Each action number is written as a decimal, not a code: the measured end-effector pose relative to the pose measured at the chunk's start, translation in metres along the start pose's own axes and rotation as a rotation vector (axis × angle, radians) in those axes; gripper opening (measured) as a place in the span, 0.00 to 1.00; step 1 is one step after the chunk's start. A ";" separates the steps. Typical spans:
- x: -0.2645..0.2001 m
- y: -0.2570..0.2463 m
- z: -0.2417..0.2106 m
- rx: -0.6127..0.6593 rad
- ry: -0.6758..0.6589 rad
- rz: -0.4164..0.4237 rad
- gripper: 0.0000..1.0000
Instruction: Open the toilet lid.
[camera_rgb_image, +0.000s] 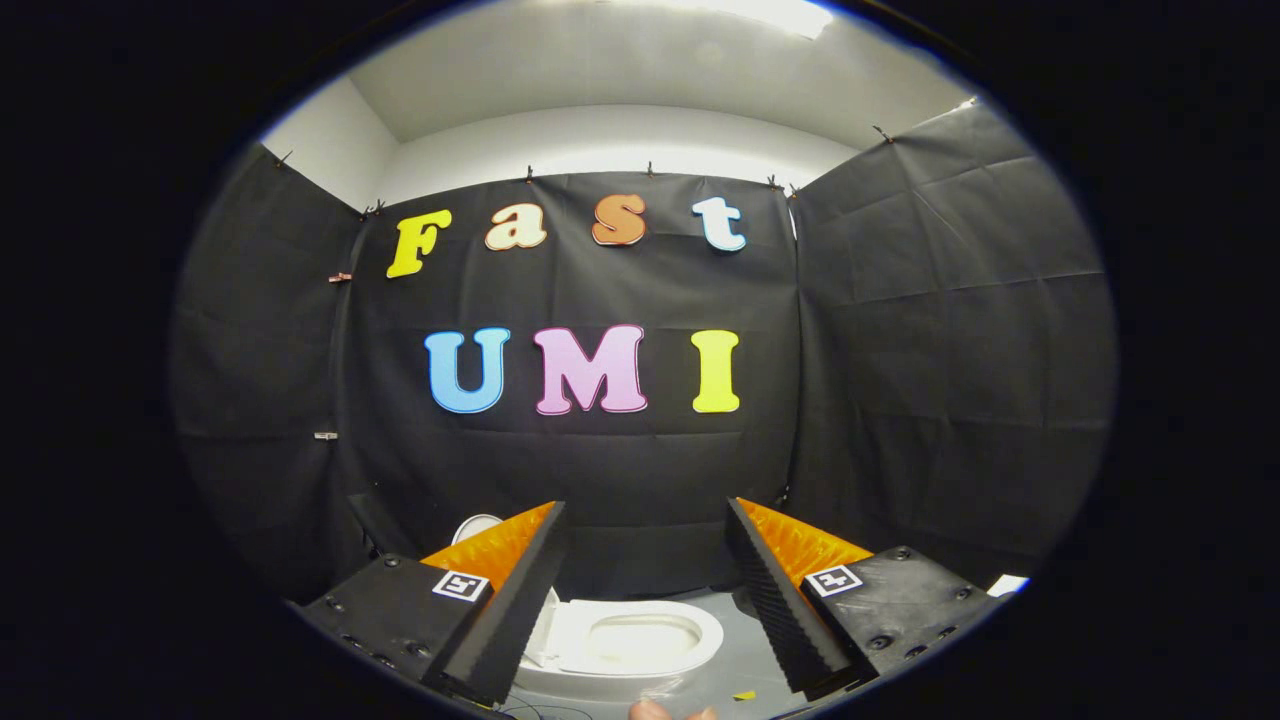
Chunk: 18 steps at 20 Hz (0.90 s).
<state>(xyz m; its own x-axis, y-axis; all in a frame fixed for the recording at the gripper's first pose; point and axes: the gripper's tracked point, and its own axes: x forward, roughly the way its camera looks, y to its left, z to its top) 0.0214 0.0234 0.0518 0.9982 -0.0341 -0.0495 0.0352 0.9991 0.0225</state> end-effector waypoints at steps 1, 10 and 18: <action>0.000 0.000 0.000 0.000 0.001 0.001 0.99; -0.001 0.001 0.001 -0.002 -0.001 0.001 0.99; -0.002 0.006 0.000 -0.003 0.001 0.014 0.99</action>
<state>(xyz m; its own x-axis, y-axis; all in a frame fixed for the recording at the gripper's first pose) 0.0200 0.0298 0.0520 0.9986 -0.0197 -0.0499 0.0207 0.9996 0.0201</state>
